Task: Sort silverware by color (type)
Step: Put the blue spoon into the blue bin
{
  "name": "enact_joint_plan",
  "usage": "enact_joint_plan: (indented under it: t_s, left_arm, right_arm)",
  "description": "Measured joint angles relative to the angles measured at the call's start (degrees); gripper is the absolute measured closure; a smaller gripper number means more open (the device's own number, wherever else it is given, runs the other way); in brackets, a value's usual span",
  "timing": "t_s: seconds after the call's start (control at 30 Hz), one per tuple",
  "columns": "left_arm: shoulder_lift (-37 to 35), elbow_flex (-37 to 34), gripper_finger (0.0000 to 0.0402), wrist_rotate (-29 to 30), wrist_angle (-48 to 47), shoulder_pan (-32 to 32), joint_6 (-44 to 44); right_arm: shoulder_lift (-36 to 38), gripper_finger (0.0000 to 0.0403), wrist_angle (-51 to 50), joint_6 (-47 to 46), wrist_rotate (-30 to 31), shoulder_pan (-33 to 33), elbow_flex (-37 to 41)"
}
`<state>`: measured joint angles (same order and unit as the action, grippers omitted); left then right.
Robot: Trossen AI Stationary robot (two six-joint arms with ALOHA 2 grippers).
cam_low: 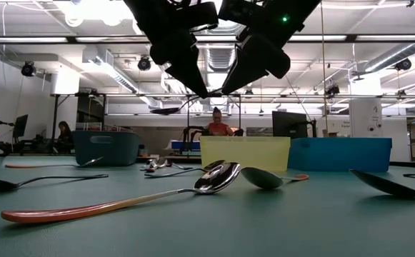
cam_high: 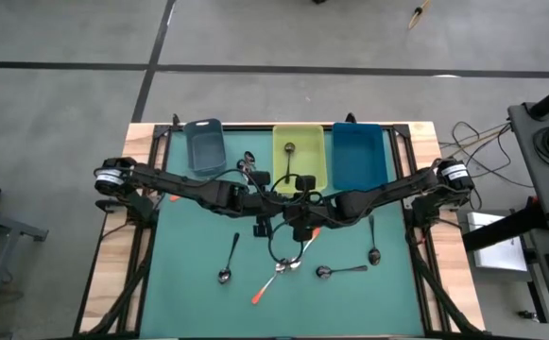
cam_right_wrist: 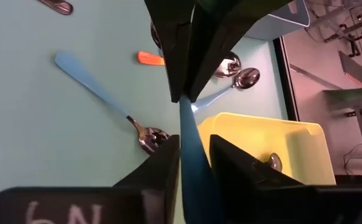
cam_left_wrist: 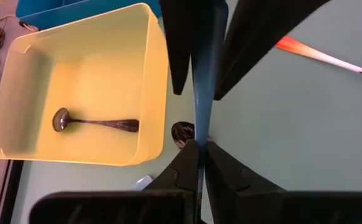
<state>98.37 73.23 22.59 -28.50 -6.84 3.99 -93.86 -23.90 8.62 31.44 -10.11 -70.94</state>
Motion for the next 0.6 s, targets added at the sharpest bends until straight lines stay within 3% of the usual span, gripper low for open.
enact_joint_plan:
  t_s: [0.17, 0.4, 0.6]
  left_arm:
    - [0.02, 0.00, 0.0401, -0.50, -0.01, -0.23, 0.43]
    - [0.00, 0.00, 0.0400, -0.65, 0.05, -0.25, 0.06]
    - [0.00, 0.00, 0.0372, -0.44, 0.34, -0.25, -0.58]
  right_arm:
    - [0.00, 0.0353, -0.04, 0.44, -0.89, -0.02, 0.02]
    - [0.00, 0.0353, -0.02, -0.43, -0.67, -0.02, 0.02]
    - [0.00, 0.0353, -0.01, -1.91, -0.17, -0.02, 0.02]
